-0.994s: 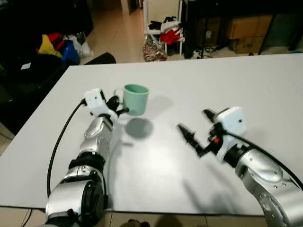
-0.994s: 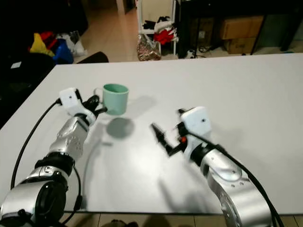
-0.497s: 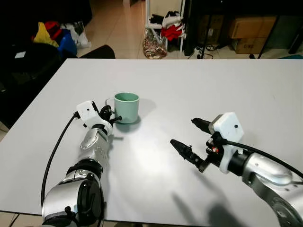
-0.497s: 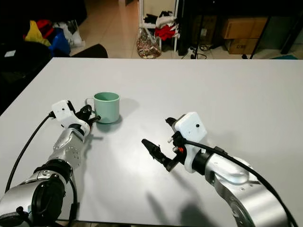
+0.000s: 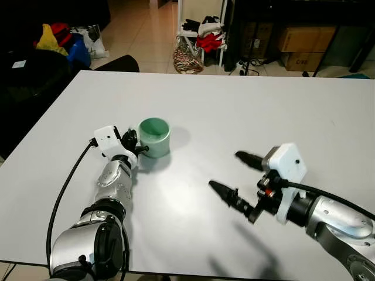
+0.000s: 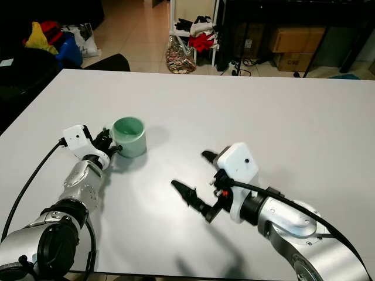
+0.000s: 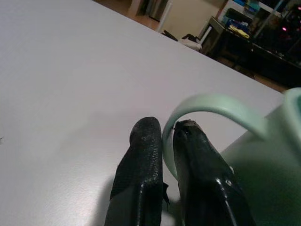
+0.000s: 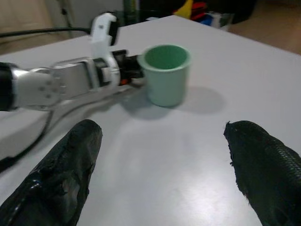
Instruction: Setting the table
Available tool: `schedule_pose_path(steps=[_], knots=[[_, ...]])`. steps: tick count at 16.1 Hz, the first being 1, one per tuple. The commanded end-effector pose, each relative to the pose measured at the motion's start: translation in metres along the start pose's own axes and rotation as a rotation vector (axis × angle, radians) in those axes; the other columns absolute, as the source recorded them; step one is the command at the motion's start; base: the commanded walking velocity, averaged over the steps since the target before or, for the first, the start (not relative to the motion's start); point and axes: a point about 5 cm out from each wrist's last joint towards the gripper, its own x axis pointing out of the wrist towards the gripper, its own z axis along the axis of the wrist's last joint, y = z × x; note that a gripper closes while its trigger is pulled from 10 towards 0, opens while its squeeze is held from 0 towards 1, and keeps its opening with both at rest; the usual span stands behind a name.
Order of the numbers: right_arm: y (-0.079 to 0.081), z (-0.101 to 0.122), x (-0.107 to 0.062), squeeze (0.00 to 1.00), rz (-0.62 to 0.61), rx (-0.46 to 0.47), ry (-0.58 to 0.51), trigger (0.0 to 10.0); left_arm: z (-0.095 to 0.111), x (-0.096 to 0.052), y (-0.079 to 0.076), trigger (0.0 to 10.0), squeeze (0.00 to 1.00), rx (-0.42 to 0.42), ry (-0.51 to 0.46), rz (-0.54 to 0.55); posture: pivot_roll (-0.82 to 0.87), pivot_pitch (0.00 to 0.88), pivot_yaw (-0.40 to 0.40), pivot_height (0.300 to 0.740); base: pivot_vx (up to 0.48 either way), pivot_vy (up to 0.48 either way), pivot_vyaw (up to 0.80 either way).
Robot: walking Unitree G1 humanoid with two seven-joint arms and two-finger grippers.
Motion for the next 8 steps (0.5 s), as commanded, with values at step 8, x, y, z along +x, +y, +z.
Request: schedule_pose_path(steps=[8], knots=[[0.0, -0.004, -0.006, 0.0, 0.1, 0.035, 0.033, 10.0, -0.015, -0.024, 0.033, 10.0, 1.0, 0.156, -0.002, 0.011, -0.13, 0.0, 0.115, 0.74, 0.0, 0.0, 0.0]])
